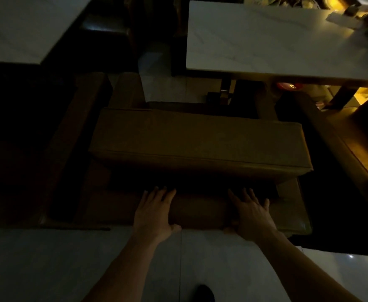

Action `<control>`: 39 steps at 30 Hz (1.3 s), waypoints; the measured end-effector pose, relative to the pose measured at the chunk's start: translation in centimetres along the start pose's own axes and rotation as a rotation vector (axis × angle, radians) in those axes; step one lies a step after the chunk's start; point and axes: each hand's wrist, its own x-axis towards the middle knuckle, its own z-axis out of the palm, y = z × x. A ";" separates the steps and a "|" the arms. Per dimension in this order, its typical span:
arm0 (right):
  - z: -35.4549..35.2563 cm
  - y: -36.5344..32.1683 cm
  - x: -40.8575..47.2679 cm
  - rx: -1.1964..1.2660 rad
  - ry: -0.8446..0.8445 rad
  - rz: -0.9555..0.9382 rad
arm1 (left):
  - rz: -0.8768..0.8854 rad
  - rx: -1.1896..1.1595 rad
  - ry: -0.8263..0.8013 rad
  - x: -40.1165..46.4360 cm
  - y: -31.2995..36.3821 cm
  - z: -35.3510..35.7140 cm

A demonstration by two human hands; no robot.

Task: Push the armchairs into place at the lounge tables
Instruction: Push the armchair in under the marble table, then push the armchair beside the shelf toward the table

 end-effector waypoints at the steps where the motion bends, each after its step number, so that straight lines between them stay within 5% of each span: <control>1: -0.2 -0.2 -0.7 0.014 0.017 -0.005 | 0.004 0.003 -0.003 -0.5 0.1 -0.3; 9: -3.5 0.6 -9.7 0.079 0.176 0.067 | 0.123 -0.057 0.025 -3.7 6.1 -5.1; 17: -6.3 9.1 -20.3 0.116 0.298 0.202 | 0.271 -0.052 -0.002 -7.6 17.7 -8.1; 26: -9.1 28.6 -29.8 0.223 0.408 0.248 | 0.344 -0.013 0.059 -10.4 39.2 -8.8; 39: -6.3 56.8 -38.6 0.274 0.471 0.449 | 0.549 -0.013 -0.049 -9.7 70.6 -0.6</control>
